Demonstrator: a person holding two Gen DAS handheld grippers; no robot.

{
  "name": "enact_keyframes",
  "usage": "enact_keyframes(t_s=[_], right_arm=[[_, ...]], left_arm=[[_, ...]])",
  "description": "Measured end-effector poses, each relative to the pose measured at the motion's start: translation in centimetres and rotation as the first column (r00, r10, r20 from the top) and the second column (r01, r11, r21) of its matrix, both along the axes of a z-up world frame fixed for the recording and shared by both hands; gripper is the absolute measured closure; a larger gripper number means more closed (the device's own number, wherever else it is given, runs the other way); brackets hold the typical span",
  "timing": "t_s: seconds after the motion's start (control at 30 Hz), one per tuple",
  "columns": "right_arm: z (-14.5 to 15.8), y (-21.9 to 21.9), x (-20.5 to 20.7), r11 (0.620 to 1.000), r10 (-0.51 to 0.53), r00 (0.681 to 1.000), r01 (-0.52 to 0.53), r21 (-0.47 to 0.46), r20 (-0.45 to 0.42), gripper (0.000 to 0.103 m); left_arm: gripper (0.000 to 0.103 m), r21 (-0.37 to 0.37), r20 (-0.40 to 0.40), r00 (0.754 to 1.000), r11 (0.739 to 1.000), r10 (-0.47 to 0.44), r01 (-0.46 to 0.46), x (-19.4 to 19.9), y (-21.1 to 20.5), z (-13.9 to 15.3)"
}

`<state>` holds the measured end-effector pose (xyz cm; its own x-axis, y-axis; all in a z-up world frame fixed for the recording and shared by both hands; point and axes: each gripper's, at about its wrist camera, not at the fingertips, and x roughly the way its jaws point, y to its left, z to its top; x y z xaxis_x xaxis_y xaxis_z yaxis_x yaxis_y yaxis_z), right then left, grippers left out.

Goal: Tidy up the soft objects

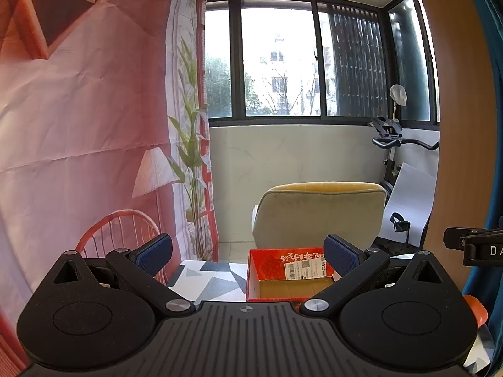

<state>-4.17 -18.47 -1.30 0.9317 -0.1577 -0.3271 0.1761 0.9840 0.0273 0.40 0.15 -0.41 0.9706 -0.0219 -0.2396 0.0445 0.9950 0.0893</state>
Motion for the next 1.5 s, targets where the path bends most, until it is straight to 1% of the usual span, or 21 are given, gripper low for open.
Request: enact_keyframes(t_s=[1.2,1.33,1.5], right_arm=[[0.0,0.2,0.1,1.0,0.003,1.0,-0.003,0.004,-0.004,0.0],[-0.2,0.4,0.0,0.999,0.023,1.0,-0.023,0.022,0.005,0.0],[-0.5,-0.3,0.1,0.994,0.056,0.997,-0.061,0.087,0.051,0.0]], left_arm=[[0.0,-0.003,-0.008,1.0,1.0,0.0,0.0,0.0,0.1,-0.2],[0.0,-0.004,-0.022,1.0,1.0,-0.002,0.002,0.3,0.3,-0.3],[0.0,-0.005,-0.038,0.999,1.0,0.03,-0.03,1.2,0.7,-0.8]])
